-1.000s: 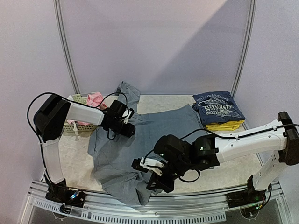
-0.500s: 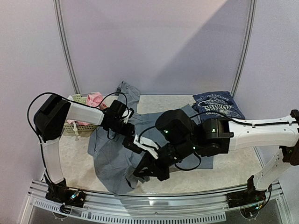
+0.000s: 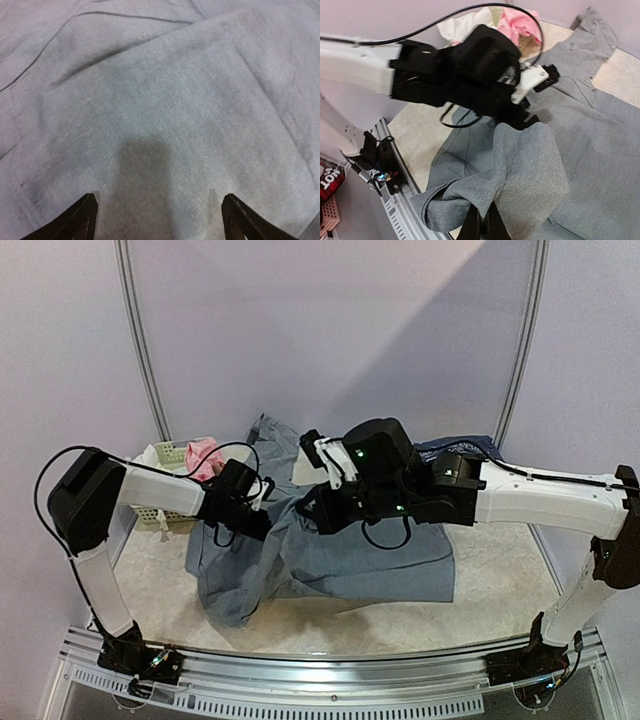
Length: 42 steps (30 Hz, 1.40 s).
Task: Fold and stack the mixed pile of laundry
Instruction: Pick up the flattened shirt from the center of the board, then pass from the right arm to the left
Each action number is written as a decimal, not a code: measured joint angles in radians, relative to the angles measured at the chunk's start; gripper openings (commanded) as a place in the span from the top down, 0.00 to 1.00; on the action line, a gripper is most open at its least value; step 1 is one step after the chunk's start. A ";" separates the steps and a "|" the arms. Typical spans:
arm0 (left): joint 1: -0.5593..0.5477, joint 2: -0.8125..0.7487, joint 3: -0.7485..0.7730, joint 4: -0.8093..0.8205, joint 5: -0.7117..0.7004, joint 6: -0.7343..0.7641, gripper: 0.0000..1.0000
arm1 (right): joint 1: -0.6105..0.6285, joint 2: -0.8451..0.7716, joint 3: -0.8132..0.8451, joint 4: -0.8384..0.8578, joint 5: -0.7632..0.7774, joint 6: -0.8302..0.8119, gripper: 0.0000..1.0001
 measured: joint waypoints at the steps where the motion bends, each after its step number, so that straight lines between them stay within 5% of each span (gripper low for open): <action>1: 0.000 -0.026 -0.011 -0.004 -0.003 -0.001 0.02 | -0.009 0.000 -0.009 0.001 0.018 0.018 1.00; 11: -0.014 -0.474 -0.160 0.018 -0.046 0.018 0.01 | -0.049 0.011 -0.036 0.001 0.098 0.148 1.00; 17: -0.122 -0.656 -0.266 0.054 -0.042 0.083 0.02 | -0.065 0.038 -0.036 0.001 0.109 0.164 1.00; 24: -0.282 -0.713 -0.297 0.085 0.008 0.148 0.01 | -0.070 0.058 -0.035 -0.003 0.118 0.167 1.00; 34: -0.340 -0.809 -0.300 0.098 0.048 0.174 0.00 | -0.076 0.087 -0.007 -0.039 0.145 0.171 1.00; 42: -0.356 -0.692 -0.287 0.100 0.011 0.200 0.08 | -0.077 0.088 -0.005 -0.049 0.143 0.174 1.00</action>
